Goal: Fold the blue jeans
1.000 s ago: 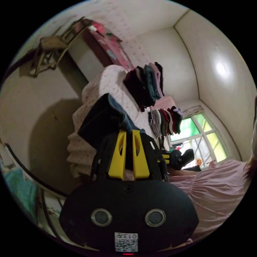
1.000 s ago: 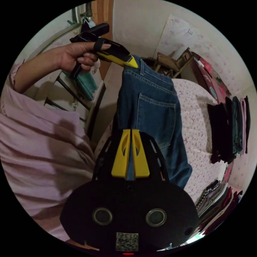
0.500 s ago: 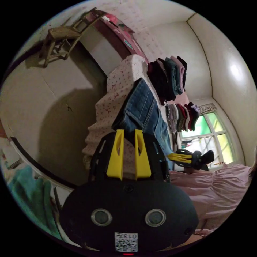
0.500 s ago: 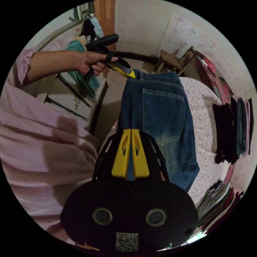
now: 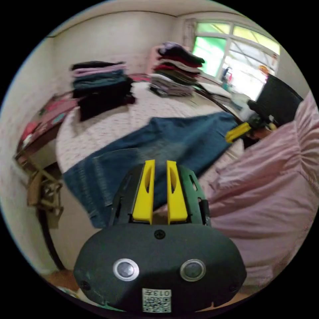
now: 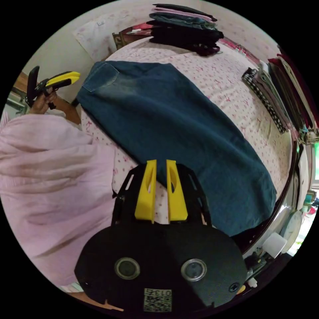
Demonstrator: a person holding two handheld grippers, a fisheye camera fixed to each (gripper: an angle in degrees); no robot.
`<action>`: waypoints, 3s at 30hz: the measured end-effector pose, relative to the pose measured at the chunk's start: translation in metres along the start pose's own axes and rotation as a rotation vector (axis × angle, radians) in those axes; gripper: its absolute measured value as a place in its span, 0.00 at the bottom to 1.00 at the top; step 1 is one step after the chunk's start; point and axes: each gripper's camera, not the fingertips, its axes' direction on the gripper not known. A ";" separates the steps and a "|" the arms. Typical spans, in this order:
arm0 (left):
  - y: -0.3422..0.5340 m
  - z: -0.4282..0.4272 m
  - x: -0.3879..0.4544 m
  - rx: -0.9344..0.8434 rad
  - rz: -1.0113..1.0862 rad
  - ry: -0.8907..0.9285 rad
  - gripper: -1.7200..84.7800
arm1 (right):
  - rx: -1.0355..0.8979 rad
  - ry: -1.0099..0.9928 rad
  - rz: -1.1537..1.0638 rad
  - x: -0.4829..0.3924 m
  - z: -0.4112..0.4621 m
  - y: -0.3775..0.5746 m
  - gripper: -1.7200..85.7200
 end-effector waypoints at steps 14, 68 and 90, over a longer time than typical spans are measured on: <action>-0.070 0.184 0.166 -0.444 0.536 0.096 0.03 | 0.049 0.133 -0.088 -0.002 -0.008 0.016 0.04; -0.230 0.609 0.290 -0.273 0.503 0.072 0.02 | 0.351 0.180 0.400 0.292 -0.210 0.021 0.02; -0.228 0.697 0.323 -0.360 0.645 0.140 0.02 | 0.195 0.224 0.325 0.223 -0.215 0.127 0.02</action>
